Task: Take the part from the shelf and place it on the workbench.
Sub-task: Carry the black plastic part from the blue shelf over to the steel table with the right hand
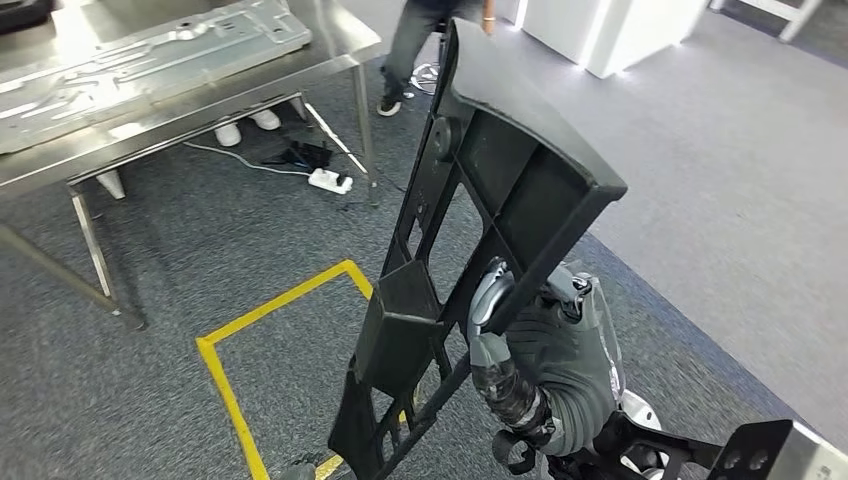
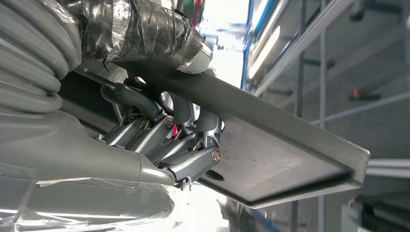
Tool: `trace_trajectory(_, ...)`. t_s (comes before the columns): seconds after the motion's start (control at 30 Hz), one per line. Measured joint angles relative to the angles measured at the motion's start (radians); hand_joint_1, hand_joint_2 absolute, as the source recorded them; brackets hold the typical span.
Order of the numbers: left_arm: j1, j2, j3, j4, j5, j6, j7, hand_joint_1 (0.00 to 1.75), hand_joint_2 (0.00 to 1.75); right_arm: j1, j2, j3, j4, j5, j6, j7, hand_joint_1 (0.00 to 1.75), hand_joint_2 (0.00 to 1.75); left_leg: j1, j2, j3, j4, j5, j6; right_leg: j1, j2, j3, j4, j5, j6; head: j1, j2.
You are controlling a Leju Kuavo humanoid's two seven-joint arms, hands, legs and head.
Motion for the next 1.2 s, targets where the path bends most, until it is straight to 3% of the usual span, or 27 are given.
trace_trajectory(0.03, -0.001, 0.000, 0.000, 0.000, 0.001, 0.000, 0.001, 0.00, 1.75, 0.000, 0.000, 0.000, 0.000, -0.002, 0.002, -0.001, 1.73, 1.75, -0.001, -0.013, -0.002, 0.006, -0.004, -0.004, -0.002, 0.025, 0.022, -0.054, 0.022, -0.002, 0.000, 0.000)
trace_trajectory(0.1, -0.002, 0.000, 0.000, 0.000, 0.002, 0.001, 0.003, 0.00, 1.75, 0.002, 0.000, 0.000, 0.000, -0.005, 0.004, -0.002, 1.73, 1.75, 0.001, -0.034, -0.009, 0.011, -0.007, -0.014, -0.004, 0.053, 0.040, -0.096, 0.026, -0.006, -0.001, 0.000)
trace_trajectory(0.17, -0.001, 0.000, 0.000, 0.000, 0.003, 0.002, 0.004, 0.00, 1.75, 0.002, 0.000, 0.000, 0.000, -0.006, 0.004, -0.003, 1.73, 1.75, 0.005, -0.049, -0.015, 0.009, -0.006, -0.025, -0.002, 0.032, 0.046, -0.101, 0.026, -0.015, 0.000, 0.000)
trace_trajectory(0.23, 0.001, 0.001, -0.002, 0.000, 0.004, 0.002, 0.004, 0.00, 1.75, 0.001, 0.000, 0.000, 0.000, -0.006, 0.006, -0.003, 1.73, 1.75, 0.004, -0.009, -0.027, 0.034, -0.021, -0.038, -0.003, 0.008, 0.057, -0.109, 0.026, -0.028, -0.005, 0.000)
trace_trajectory(0.3, -0.001, 0.002, -0.003, 0.000, 0.004, 0.002, 0.004, 0.00, 1.75, 0.000, 0.001, 0.000, 0.000, -0.006, 0.008, -0.003, 1.73, 1.75, 0.003, 0.056, -0.073, 0.125, -0.064, -0.050, -0.004, -0.021, 0.068, -0.114, 0.021, -0.038, -0.012, 0.000)
trace_trajectory(0.37, -0.004, 0.002, -0.004, 0.000, 0.005, -0.002, 0.007, 0.00, 1.75, 0.001, 0.001, 0.000, 0.000, -0.006, 0.009, -0.003, 1.73, 1.75, 0.010, 0.081, -0.134, 0.234, -0.099, -0.058, -0.003, -0.052, 0.076, -0.114, 0.013, -0.042, -0.014, 0.000)
trace_trajectory(0.4, -0.004, 0.002, -0.004, 0.000, 0.004, -0.006, 0.008, 0.00, 1.75, 0.001, 0.001, 0.000, 0.000, -0.006, 0.009, -0.003, 1.73, 1.75, 0.013, 0.086, -0.149, 0.255, -0.095, -0.060, -0.004, -0.068, 0.081, -0.114, 0.009, -0.042, -0.015, 0.000)
trace_trajectory(0.47, -0.003, 0.002, -0.005, 0.000, 0.004, -0.018, 0.012, 0.00, 1.75, 0.001, 0.001, 0.000, 0.000, -0.006, 0.012, -0.003, 1.73, 1.75, 0.017, 0.100, -0.126, 0.195, -0.041, -0.062, -0.006, -0.097, 0.095, -0.114, -0.003, -0.038, -0.015, 0.000)
trace_trajectory(0.53, -0.004, 0.002, -0.006, 0.001, 0.001, -0.028, 0.015, 0.00, 1.75, 0.001, 0.001, 0.000, 0.000, -0.007, 0.018, -0.003, 1.73, 1.75, 0.011, 0.148, -0.068, 0.074, 0.012, -0.057, -0.003, -0.122, 0.109, -0.114, -0.015, -0.028, -0.015, 0.000)
trace_trajectory(0.6, -0.006, 0.003, -0.006, 0.001, -0.001, -0.032, 0.016, 0.00, 1.75, 0.001, 0.001, 0.000, 0.000, -0.009, 0.023, -0.003, 1.73, 1.75, -0.001, 0.181, -0.042, 0.017, 0.020, -0.045, 0.006, -0.143, 0.118, -0.117, -0.024, -0.016, -0.014, 0.000)
trace_trajectory(0.67, -0.005, 0.003, -0.007, 0.001, -0.002, -0.031, 0.015, 0.00, 1.75, 0.000, 0.001, 0.000, 0.000, -0.011, 0.026, -0.002, 1.73, 1.75, -0.002, 0.163, -0.040, 0.012, 0.016, -0.032, 0.011, -0.164, 0.129, -0.125, -0.030, -0.005, -0.012, 0.000)
trace_trajectory(0.73, -0.003, 0.003, -0.007, 0.001, -0.002, -0.030, 0.012, 0.00, 1.75, -0.002, 0.001, 0.000, 0.000, -0.011, 0.026, -0.003, 1.73, 1.75, 0.005, 0.135, -0.032, 0.002, 0.015, -0.022, 0.007, -0.129, 0.131, -0.106, -0.051, 0.005, -0.007, 0.000)
trace_trajectory(0.8, -0.004, 0.003, -0.007, 0.001, -0.001, -0.030, 0.011, 0.00, 1.75, -0.001, 0.001, 0.000, 0.000, -0.011, 0.026, -0.004, 1.73, 1.75, 0.009, 0.109, -0.025, -0.003, 0.015, -0.012, 0.004, -0.065, 0.085, -0.013, -0.097, 0.007, -0.001, 0.000)
trace_trajectory(0.87, -0.006, 0.003, -0.008, 0.001, 0.002, -0.031, 0.010, 0.00, 1.75, 0.003, 0.001, 0.000, 0.000, -0.012, 0.026, -0.004, 1.73, 1.75, 0.008, 0.079, -0.024, -0.003, 0.013, -0.005, 0.005, -0.042, 0.008, 0.111, -0.135, 0.005, 0.001, 0.000)
trace_trajectory(0.9, -0.006, 0.003, -0.008, 0.001, 0.004, -0.031, 0.010, 0.00, 1.75, 0.006, 0.001, 0.000, 0.000, -0.013, 0.026, -0.005, 1.73, 1.75, 0.008, 0.062, -0.022, -0.003, 0.013, -0.004, 0.006, -0.039, -0.019, 0.142, -0.131, 0.005, 0.001, 0.000)
trace_trajectory(0.93, -0.005, 0.003, -0.008, 0.001, 0.006, -0.031, 0.009, 0.00, 1.75, 0.008, 0.001, 0.000, 0.000, -0.015, 0.026, -0.006, 1.73, 1.75, 0.008, 0.045, -0.020, -0.002, 0.012, -0.004, 0.005, -0.037, -0.028, 0.135, -0.106, 0.005, 0.000, 0.000)
trace_trajectory(0.97, -0.005, 0.003, -0.008, 0.001, 0.007, -0.031, 0.008, 0.00, 1.75, 0.009, 0.001, 0.000, 0.000, -0.016, 0.026, -0.007, 1.73, 1.75, 0.008, 0.028, -0.017, -0.001, 0.010, -0.005, 0.003, -0.031, -0.018, 0.091, -0.065, 0.005, 0.001, 0.000)
trace_trajectory(1.03, -0.004, 0.004, -0.008, 0.001, 0.009, -0.029, 0.004, 0.00, 1.75, 0.009, 0.001, 0.000, 0.000, -0.018, 0.026, -0.012, 1.73, 1.75, 0.008, -0.001, -0.018, 0.007, 0.005, -0.012, -0.005, 0.015, 0.022, -0.034, 0.004, 0.003, 0.001, 0.000)
trace_trajectory(1.1, -0.005, 0.004, -0.008, 0.001, 0.010, -0.028, 0.002, 0.00, 1.75, 0.009, 0.001, 0.000, 0.000, -0.019, 0.025, -0.016, 1.73, 1.75, 0.010, -0.026, -0.027, 0.011, 0.004, -0.024, -0.009, 0.058, 0.044, -0.094, 0.021, -0.001, 0.001, 0.000)
trace_trajectory(1.17, -0.003, 0.006, -0.008, 0.002, 0.014, -0.028, 0.002, 0.00, 1.75, 0.009, 0.001, 0.000, 0.000, -0.024, 0.022, -0.020, 1.73, 1.75, 0.014, -0.047, -0.033, 0.006, 0.008, -0.038, -0.008, 0.048, 0.050, -0.101, 0.020, -0.011, 0.001, 0.000)
trace_trajectory(1.2, -0.001, 0.006, -0.008, 0.002, 0.016, -0.028, 0.003, 0.00, 1.75, 0.009, 0.001, 0.000, 0.000, -0.028, 0.020, -0.023, 1.73, 1.75, 0.013, -0.037, -0.035, 0.009, 0.006, -0.044, -0.008, 0.038, 0.054, -0.106, 0.021, -0.018, 0.001, 0.000)
